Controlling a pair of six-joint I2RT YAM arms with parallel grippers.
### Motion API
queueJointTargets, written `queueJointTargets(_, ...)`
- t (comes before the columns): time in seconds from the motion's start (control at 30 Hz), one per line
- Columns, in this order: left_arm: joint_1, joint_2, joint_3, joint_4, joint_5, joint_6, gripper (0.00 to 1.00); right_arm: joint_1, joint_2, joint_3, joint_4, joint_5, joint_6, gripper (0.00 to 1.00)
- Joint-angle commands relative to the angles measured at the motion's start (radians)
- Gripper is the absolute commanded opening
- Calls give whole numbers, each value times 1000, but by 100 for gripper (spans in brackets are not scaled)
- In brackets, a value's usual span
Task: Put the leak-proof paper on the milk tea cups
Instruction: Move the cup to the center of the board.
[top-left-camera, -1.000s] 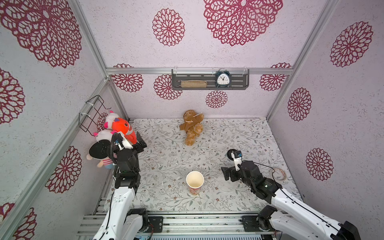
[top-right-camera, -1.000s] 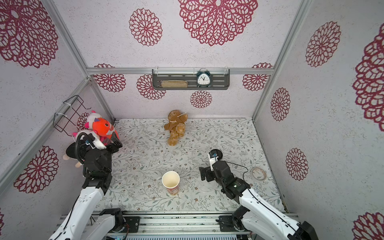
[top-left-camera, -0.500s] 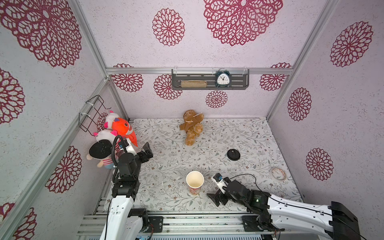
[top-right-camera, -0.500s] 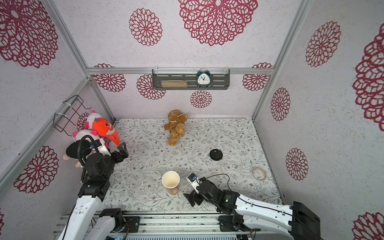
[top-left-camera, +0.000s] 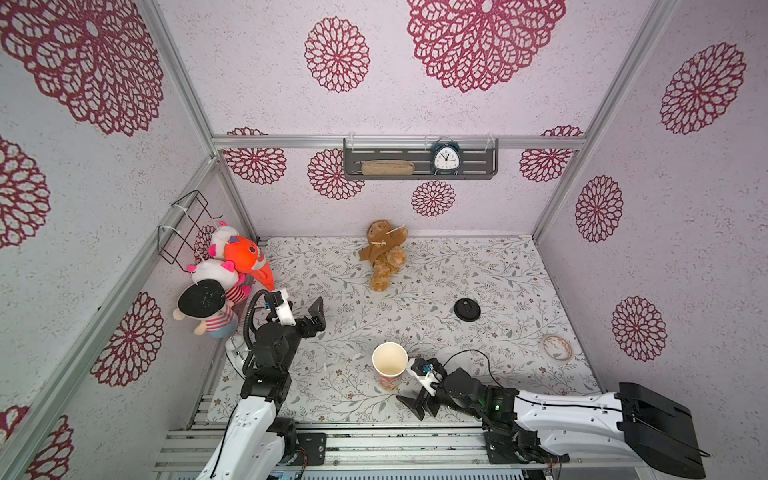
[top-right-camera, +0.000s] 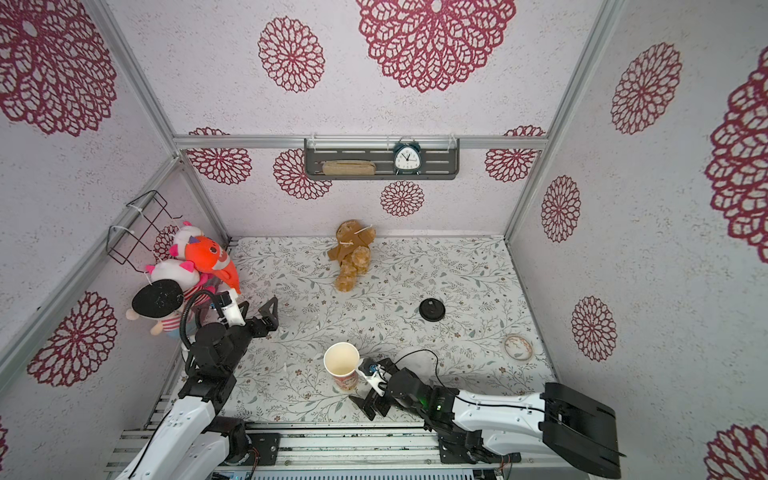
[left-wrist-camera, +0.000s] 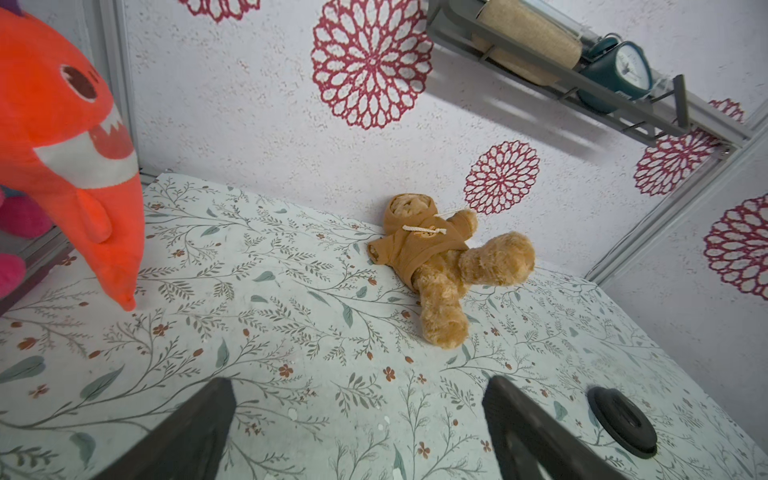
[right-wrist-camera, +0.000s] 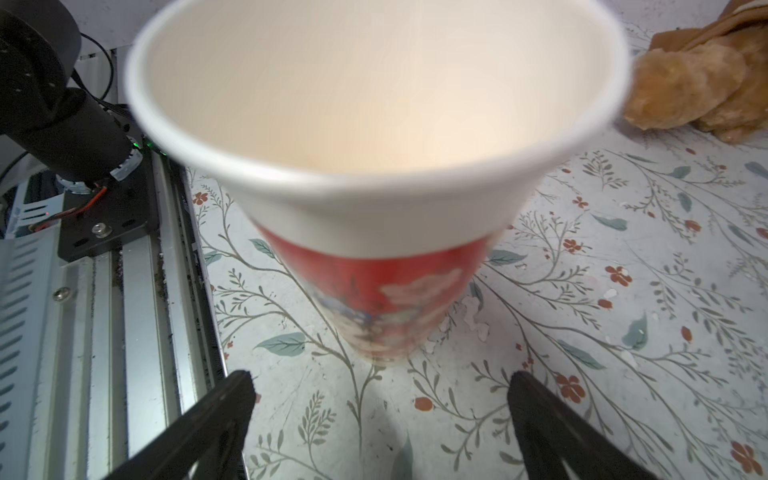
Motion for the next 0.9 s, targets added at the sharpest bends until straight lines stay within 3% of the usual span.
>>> queueJointTargets(0.0, -21, -21, -31, 83, 15, 28, 97, 11, 51, 46, 162, 7, -27, 99)
queueJointTargets(0.5, -90, -40, -91, 89, -3, 40, 97, 12, 262, 115, 397, 63, -10, 99)
queueJointTargets(0.87, -102, -39, -106, 84, -3, 46, 97, 12, 326, 125, 484, 168, 0, 98)
